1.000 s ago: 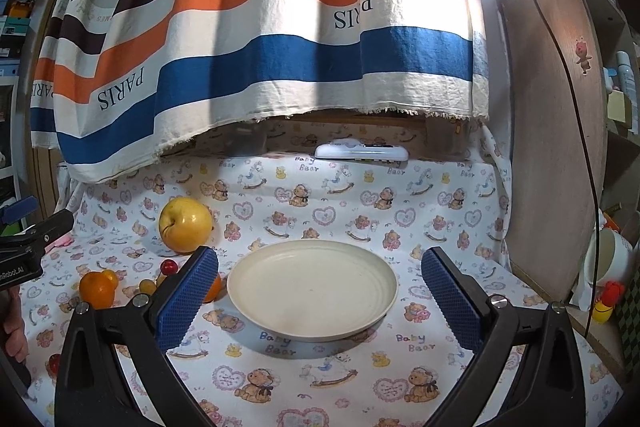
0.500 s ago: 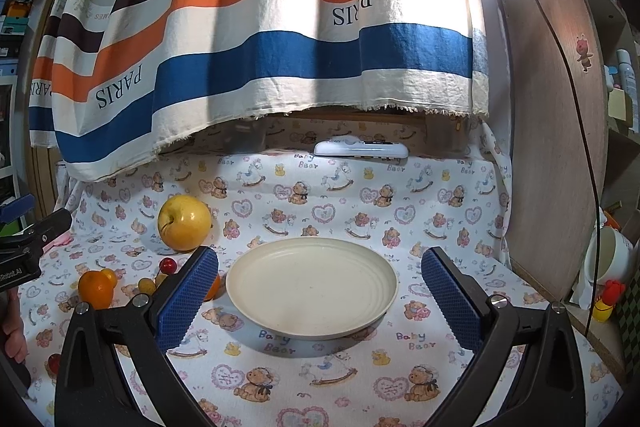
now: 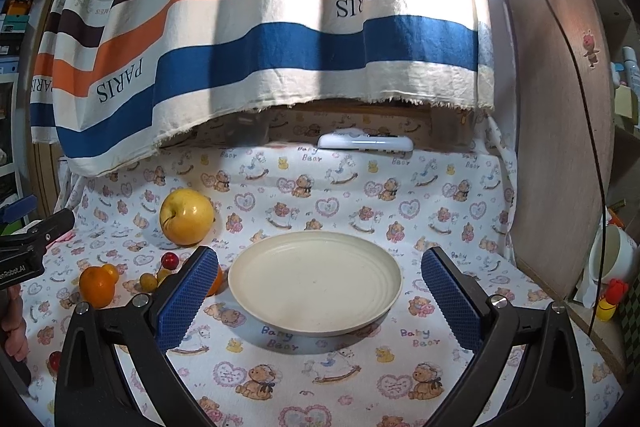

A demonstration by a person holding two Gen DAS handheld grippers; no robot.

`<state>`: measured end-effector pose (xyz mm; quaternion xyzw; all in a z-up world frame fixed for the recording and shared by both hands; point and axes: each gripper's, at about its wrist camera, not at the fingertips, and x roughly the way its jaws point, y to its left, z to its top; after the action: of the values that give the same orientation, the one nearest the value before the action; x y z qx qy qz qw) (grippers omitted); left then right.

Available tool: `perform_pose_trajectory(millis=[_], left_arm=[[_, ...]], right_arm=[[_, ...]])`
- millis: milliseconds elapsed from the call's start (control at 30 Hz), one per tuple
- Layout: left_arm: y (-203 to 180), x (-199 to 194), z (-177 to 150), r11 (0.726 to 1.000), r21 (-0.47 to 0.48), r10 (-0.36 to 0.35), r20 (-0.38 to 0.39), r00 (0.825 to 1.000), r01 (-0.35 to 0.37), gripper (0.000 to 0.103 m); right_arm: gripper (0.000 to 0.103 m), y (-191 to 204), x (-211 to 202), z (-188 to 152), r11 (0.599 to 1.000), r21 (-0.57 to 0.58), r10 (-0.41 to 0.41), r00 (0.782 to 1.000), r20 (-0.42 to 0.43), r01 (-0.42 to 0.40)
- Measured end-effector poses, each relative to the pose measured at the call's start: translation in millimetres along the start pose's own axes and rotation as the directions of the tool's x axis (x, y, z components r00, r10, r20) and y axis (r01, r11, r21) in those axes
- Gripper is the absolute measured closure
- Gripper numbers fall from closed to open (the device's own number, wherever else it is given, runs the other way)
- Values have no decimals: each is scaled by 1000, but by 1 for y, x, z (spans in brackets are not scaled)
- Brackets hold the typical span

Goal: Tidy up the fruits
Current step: 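Grasp the large orange with the left gripper and lift it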

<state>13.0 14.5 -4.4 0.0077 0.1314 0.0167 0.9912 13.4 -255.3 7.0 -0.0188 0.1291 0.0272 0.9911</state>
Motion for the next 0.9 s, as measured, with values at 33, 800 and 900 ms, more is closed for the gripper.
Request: perform_pose_trajectory(millis=[33,800,900], left_arm=[[1,4,0,1000,-3,-4,-22,1000,4,0],[10,69,-35,982,-169,-166,-514,841,90,50],[5,77,-44,989,-131,-126,-549,826,63,54]], right_arm=[[0,0,-1,0,1000,0,-1,1000,3,1],[0,2,9,-1,1000,-10,14,998,-59,-15],[0,2,8,-2,1000,-12,19,998,-60,-20]])
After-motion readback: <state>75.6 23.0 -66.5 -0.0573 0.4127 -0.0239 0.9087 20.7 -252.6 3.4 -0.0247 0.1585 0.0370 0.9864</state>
